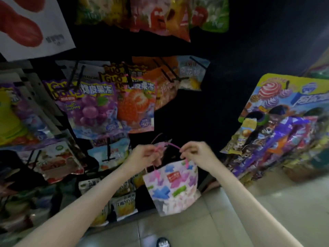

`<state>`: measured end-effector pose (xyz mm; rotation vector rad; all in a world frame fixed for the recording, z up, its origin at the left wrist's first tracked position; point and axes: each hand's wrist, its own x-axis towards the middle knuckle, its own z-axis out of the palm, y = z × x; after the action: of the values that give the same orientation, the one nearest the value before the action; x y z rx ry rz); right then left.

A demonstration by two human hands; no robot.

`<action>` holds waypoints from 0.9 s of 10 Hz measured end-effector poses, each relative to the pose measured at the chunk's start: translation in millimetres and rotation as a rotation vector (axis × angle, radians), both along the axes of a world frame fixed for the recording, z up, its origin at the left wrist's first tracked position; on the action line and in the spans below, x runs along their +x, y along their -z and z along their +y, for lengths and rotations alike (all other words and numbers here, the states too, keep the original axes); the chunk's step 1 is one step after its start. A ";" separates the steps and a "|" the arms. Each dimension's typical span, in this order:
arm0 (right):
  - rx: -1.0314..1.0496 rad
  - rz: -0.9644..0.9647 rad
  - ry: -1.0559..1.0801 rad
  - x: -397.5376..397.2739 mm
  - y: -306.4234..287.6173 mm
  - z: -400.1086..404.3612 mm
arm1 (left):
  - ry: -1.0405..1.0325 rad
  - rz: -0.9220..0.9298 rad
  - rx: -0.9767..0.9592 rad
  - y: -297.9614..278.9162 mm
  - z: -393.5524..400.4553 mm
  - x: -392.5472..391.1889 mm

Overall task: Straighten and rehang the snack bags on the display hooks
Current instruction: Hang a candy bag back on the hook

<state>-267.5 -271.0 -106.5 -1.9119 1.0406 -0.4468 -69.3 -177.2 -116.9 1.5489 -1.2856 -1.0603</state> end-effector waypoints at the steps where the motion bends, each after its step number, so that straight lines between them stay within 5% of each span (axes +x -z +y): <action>1: 0.050 0.121 -0.044 14.3 50.3 -2.6 | 0.007 0.027 0.195 31.7 -10.9 -1.5; 3: 0.224 0.211 -0.006 23.3 124.5 -30.6 | -0.065 -0.076 0.422 77.1 -44.6 -3.3; 4: 0.121 0.252 0.034 35.8 146.6 -45.6 | -0.183 -0.105 0.422 88.0 -69.2 -0.4; 6: -0.075 0.179 0.075 53.6 152.2 -82.8 | -0.319 0.068 0.337 77.6 -111.2 6.5; 9: 0.063 0.164 0.228 61.9 148.5 -113.0 | -0.461 -0.106 0.375 77.0 -139.7 -1.9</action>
<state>-205.5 -384.0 -255.0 -1.8048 1.3728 -0.3852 -71.1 -316.8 -193.9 2.0822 -0.7570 -0.9581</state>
